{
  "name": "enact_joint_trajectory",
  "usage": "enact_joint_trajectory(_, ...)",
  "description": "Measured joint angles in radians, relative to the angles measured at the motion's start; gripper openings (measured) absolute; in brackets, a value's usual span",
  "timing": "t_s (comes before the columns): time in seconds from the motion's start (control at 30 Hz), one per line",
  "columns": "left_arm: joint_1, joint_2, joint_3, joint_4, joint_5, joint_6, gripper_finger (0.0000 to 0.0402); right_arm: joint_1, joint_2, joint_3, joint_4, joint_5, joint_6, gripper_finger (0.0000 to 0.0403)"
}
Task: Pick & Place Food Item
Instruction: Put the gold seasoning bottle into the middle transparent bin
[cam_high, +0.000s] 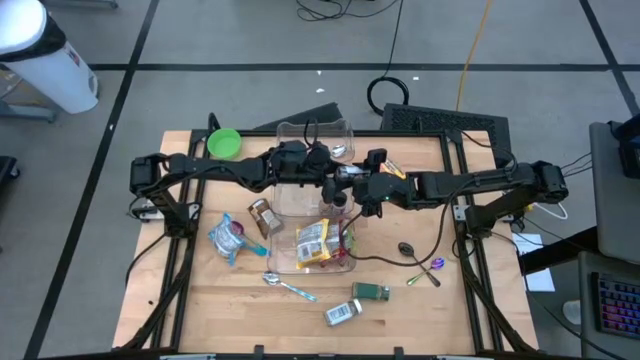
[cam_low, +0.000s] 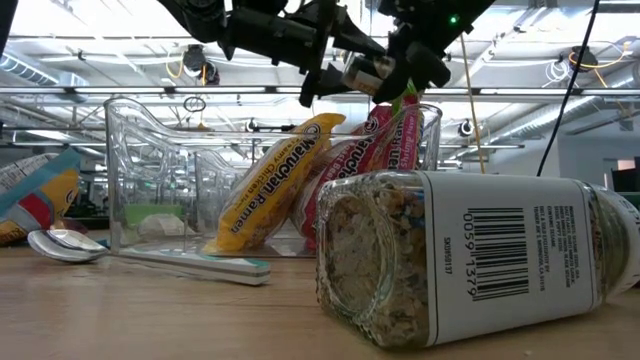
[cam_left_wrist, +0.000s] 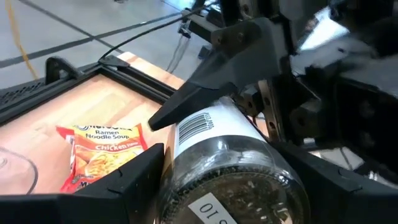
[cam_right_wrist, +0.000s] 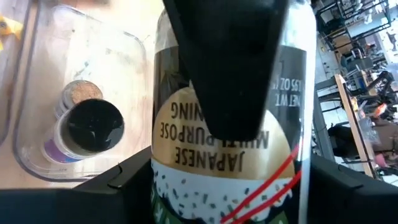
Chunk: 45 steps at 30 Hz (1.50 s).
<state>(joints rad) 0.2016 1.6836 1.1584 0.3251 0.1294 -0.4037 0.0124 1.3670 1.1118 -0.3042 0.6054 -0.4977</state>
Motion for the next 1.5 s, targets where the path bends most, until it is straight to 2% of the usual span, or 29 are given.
enact_joint_trajectory(0.13,0.0,-0.004,-0.001,-0.014,0.025,0.052,0.028,0.001,-0.003,0.002,0.005,-0.007,0.003,0.035)
enact_joint_trajectory(0.23,0.0,-0.022,-0.001,-0.036,0.029,0.084,0.028,0.003,-0.021,0.002,-0.006,-0.006,-0.011,0.0379)
enact_joint_trajectory(0.47,0.0,-0.106,-0.001,-0.166,0.026,0.191,0.028,0.01,-0.092,0.001,-0.025,-0.032,-0.018,0.0387)
enact_joint_trajectory(0.63,0.021,-0.204,-0.001,-0.321,0.017,0.265,0.028,0.009,-0.172,-0.027,-0.048,-0.07,-0.02,0.0388)
enact_joint_trajectory(0.8,0.056,-0.346,-0.001,-0.494,-0.006,0.361,0.028,-0.012,-0.27,-0.14,0.086,-0.093,-0.031,0.0388)
enact_joint_trajectory(0.9,0.068,-0.417,-0.001,-0.583,-0.048,0.426,0.028,-0.042,-0.329,-0.246,0.268,-0.174,-0.02,0.0388)
enact_joint_trajectory(1.03,0.074,-0.481,-0.05,-0.603,-0.072,0.471,0.028,-0.107,-0.366,-0.388,0.531,-0.336,0.074,0.0388)
enact_joint_trajectory(1.13,0.075,-0.495,-0.169,-0.478,-0.029,0.47,0.028,-0.177,-0.364,-0.464,0.66,-0.481,0.211,0.0384)
enact_joint_trajectory(1.3,0.089,-0.495,-0.361,-0.166,0.098,0.469,0.028,-0.292,-0.312,-0.515,0.77,-0.722,0.397,0.0376)
enact_joint_trajectory(1.37,0.1,-0.492,-0.393,-0.097,0.107,0.51,0.028,-0.338,-0.301,-0.516,0.776,-0.8,0.455,0.0376)
enact_joint_trajectory(1.5,0.102,-0.491,-0.404,-0.08,0.109,0.593,0.028,-0.412,-0.264,-0.517,0.824,-0.958,0.562,0.0376)
